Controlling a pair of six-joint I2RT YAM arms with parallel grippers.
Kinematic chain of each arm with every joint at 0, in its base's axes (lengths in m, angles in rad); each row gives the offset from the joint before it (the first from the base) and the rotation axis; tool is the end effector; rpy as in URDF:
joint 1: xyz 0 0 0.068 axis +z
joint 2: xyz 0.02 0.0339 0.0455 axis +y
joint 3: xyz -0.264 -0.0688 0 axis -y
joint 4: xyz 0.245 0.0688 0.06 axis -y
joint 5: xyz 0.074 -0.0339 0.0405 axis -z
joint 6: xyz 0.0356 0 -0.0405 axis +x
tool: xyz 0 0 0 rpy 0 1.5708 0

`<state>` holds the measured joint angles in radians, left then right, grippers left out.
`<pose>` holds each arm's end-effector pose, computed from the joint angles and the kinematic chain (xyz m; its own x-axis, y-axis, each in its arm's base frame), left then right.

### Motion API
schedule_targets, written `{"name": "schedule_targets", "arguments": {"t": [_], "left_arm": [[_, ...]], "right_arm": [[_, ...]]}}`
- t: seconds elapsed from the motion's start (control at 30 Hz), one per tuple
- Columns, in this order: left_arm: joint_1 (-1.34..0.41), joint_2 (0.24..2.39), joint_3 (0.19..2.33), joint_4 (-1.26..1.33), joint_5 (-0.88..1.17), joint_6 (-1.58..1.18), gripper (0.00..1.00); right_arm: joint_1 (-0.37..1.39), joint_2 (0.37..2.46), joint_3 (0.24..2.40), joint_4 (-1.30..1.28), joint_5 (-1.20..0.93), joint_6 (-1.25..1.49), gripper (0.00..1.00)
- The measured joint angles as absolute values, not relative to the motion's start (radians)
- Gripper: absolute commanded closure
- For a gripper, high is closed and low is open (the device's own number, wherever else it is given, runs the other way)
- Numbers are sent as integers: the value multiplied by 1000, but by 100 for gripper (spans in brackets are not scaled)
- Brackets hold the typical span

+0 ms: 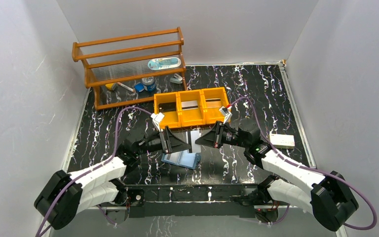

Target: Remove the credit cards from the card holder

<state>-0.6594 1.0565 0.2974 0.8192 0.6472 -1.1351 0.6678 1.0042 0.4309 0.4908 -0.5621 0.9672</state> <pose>0.1539 -0.1465 0.2244 -0.8543 -0.2529 -0.4541 0.4501 0.0771 -0.8897 0.1613 0.1514 0.2452 -0.8115 0.2472 -0.5295 -0.4809 0.2324 0.8454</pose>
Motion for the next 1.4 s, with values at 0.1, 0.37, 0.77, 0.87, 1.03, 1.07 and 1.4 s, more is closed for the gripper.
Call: {"name": "schedule_targets", "arguments": {"t": [0.1, 0.37, 0.77, 0.87, 1.03, 1.07, 1.4], "left_arm": [[-659, 984, 320, 658, 595, -1054, 12], [-659, 828, 534, 146, 337, -721, 2], [-659, 805, 723, -311, -176, -391, 2], [-659, 794, 684, -316, -232, -358, 2], [-658, 808, 661, -339, -250, -342, 2], [-657, 810, 661, -339, -248, -341, 2], [-386, 862, 668, -321, -34, -378, 2]], "right_arm": [[668, 983, 433, 424, -520, 940, 100], [668, 905, 443, 278, -371, 881, 100], [668, 944, 546, 127, -185, 757, 100], [668, 992, 597, 97, -162, 717, 100], [668, 1085, 710, 5, -113, 608, 100], [668, 1108, 744, -18, -99, 577, 100], [668, 1281, 982, -75, -38, 281, 100]]}}
